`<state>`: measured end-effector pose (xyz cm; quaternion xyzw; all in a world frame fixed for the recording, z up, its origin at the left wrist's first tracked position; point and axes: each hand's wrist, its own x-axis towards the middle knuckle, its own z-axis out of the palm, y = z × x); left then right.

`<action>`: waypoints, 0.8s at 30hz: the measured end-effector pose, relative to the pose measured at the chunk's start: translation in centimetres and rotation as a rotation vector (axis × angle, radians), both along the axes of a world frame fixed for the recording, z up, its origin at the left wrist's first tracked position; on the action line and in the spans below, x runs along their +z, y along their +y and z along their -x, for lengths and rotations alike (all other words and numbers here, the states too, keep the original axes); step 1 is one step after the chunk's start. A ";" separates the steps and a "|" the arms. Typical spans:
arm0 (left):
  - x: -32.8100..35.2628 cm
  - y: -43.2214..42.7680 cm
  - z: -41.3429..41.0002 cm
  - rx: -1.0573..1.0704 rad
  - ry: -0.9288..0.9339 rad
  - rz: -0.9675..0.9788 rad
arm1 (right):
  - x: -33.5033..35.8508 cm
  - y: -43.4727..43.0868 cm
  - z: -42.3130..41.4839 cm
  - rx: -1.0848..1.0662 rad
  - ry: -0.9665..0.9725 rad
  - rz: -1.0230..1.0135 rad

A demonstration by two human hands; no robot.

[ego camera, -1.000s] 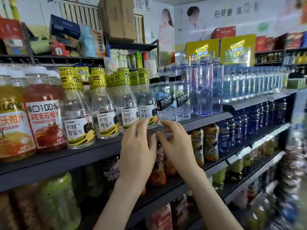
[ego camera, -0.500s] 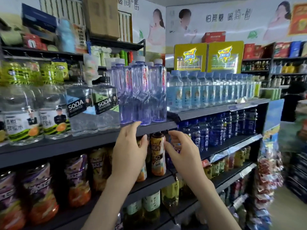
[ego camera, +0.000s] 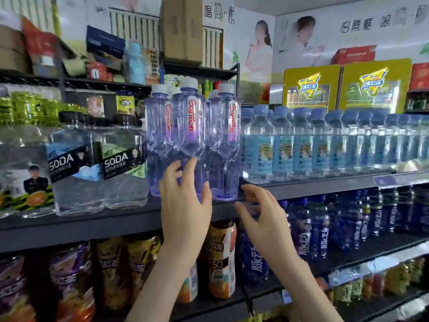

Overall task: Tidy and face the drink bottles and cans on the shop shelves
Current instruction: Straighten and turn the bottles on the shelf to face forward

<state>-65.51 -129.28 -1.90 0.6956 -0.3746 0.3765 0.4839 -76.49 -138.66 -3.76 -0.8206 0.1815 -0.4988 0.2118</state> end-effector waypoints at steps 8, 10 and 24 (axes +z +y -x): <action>-1.1 3.7 -2.3 0.210 -0.005 0.044 | 0.5 2.5 -5.1 0.295 -0.039 0.085; -1.5 6.0 -3.1 0.337 0.010 0.046 | 0.6 4.1 -6.3 0.384 -0.037 0.108; 0.8 11.2 -8.0 0.450 0.261 -0.157 | 2.3 9.5 -13.2 0.461 0.084 0.060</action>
